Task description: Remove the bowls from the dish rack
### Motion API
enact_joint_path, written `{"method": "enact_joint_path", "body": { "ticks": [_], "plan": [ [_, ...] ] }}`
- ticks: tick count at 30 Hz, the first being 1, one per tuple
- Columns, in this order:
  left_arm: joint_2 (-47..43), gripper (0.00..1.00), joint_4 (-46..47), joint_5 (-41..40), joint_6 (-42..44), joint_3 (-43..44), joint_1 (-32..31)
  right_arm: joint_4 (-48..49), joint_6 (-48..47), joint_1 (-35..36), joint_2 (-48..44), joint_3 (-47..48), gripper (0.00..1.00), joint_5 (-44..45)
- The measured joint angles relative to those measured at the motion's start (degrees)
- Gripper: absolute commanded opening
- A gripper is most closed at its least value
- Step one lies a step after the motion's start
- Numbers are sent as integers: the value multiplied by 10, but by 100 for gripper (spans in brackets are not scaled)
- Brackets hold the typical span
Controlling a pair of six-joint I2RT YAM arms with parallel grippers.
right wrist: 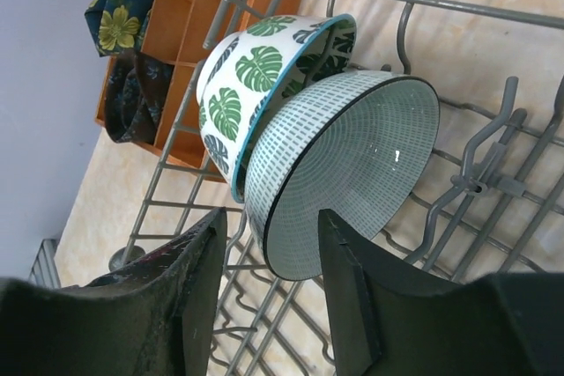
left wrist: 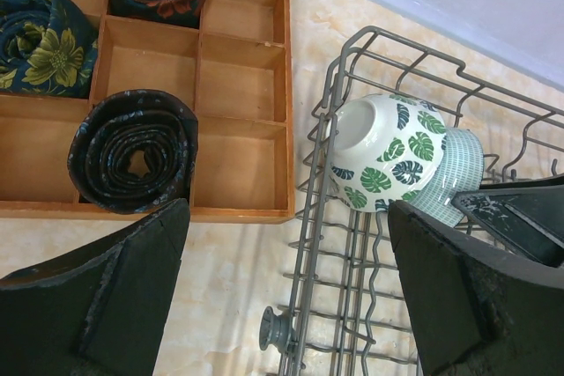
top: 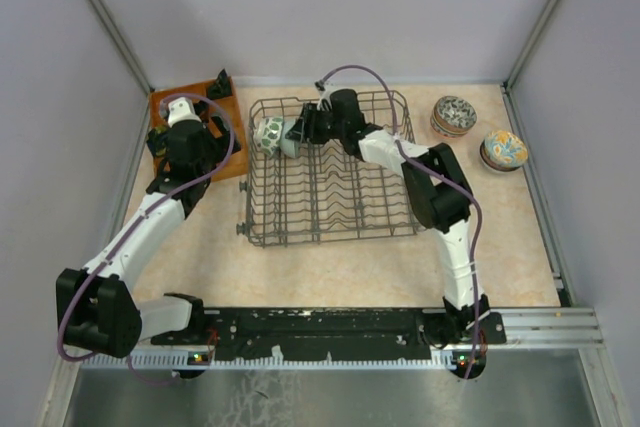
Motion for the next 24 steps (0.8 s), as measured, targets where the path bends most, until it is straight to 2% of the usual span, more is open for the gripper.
{"method": "enact_joint_path", "body": {
  "ticks": [6,17,24],
  "plan": [
    [0,99,0,0,0,0,0,21,19,0,13,0,36,-13],
    [0,99,0,-1,2,-3,0,86,55,0,40,0,29,-36],
    [0,99,-1,-3,2,-3,0,107,74,2,49,0,17,-47]
  ]
}}
